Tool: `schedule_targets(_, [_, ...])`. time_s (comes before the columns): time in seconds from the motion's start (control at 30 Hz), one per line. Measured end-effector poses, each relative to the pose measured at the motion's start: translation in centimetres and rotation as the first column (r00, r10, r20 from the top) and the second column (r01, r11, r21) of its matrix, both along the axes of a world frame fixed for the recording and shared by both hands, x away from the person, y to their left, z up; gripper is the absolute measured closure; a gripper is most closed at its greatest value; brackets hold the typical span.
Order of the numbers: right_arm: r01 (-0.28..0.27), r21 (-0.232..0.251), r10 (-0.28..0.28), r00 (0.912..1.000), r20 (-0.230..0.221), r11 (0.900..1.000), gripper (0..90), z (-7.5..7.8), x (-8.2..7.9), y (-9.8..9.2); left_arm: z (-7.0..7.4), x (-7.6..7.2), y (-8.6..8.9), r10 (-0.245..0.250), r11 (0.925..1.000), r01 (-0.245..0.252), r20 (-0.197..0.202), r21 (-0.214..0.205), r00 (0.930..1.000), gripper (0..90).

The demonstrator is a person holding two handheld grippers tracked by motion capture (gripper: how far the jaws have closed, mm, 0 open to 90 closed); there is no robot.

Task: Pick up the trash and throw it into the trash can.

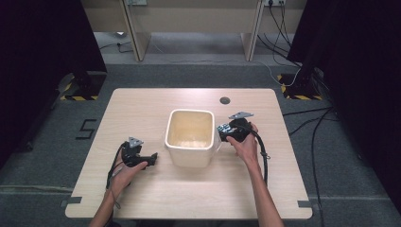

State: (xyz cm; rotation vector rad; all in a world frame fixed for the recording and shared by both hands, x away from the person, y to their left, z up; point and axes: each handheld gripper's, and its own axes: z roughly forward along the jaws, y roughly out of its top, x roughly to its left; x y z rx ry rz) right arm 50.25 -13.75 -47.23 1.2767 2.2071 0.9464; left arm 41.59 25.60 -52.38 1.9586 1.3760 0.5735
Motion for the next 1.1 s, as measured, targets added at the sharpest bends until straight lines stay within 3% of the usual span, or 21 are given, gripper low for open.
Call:
schedule_targets(0.43, [-0.013,0.003,0.013,0.9994,-0.032,0.9999,16.1,-1.7,1.4,0.0,0.0,0.0,0.0,0.000,1.0000,0.000,0.000,0.000,1.0000,7.7])
schedule_targets(0.7, [-0.012,-0.021,0.011,0.9977,-0.067,0.9997,16.8,-3.5,2.2,0.4,0.0,0.0,0.0,0.000,1.0000,0.000,0.000,-0.001,1.0000,7.7])
schedule_targets(0.83, [-0.019,-0.013,0.018,0.9978,-0.065,0.9997,20.5,-3.9,2.3,0.4,0.0,0.0,0.0,0.000,1.0000,0.000,0.000,-0.001,1.0000,7.7])
schedule_targets(0.87, [-0.025,-0.005,0.025,0.9984,-0.052,0.9997,32.7,-3.9,2.4,0.3,0.0,0.0,0.0,0.000,1.0000,0.000,0.000,-0.001,1.0000,7.7])
schedule_targets(1.1, [-0.036,-0.004,0.036,0.9982,-0.047,0.9993,34.0,-3.8,2.3,0.2,0.0,0.0,0.0,0.000,1.0000,0.000,0.000,-0.001,1.0000,7.7])
